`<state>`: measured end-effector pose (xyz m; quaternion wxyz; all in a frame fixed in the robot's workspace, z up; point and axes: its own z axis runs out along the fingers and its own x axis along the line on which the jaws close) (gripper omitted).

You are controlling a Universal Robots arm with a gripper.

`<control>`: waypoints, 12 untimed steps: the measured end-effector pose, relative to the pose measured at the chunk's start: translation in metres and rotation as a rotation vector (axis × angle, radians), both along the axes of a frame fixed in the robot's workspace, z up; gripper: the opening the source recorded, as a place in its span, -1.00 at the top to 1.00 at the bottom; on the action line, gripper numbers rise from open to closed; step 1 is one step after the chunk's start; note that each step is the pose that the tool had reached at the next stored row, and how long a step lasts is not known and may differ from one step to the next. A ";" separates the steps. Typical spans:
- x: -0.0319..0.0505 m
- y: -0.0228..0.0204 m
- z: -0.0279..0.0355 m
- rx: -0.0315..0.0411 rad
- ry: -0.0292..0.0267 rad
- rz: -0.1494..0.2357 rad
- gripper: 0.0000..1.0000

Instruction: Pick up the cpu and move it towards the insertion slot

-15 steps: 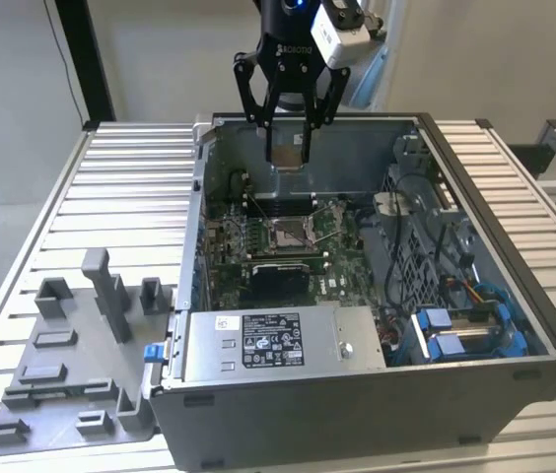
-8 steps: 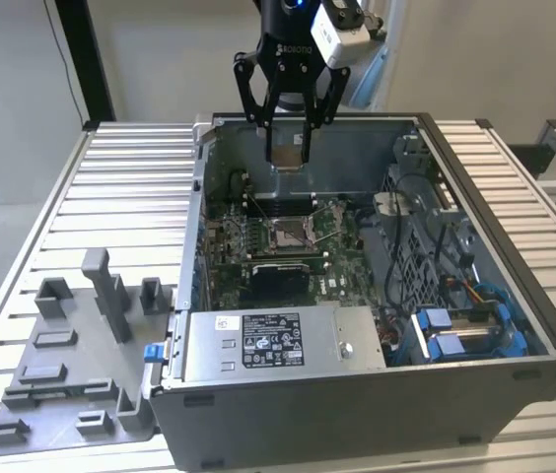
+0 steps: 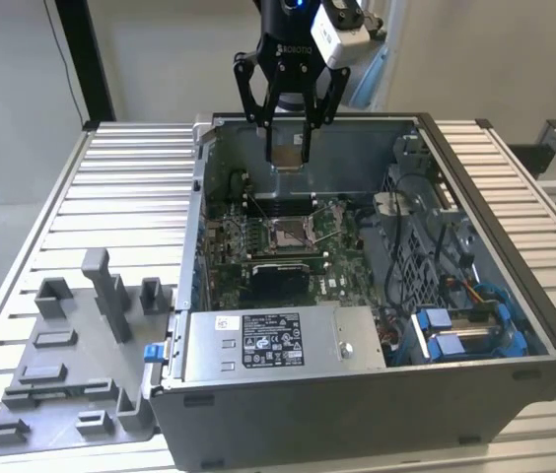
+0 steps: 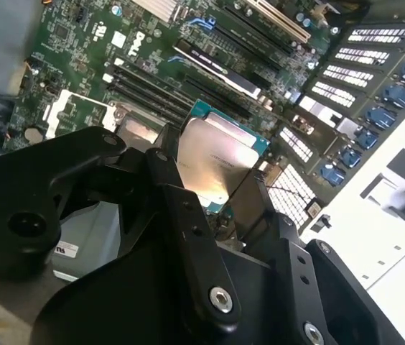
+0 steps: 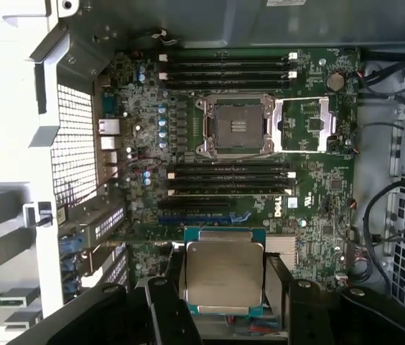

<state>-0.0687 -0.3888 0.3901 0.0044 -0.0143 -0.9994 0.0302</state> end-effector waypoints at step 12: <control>0.0200 0.0260 -0.0085 0.0000 0.0006 0.000 1.00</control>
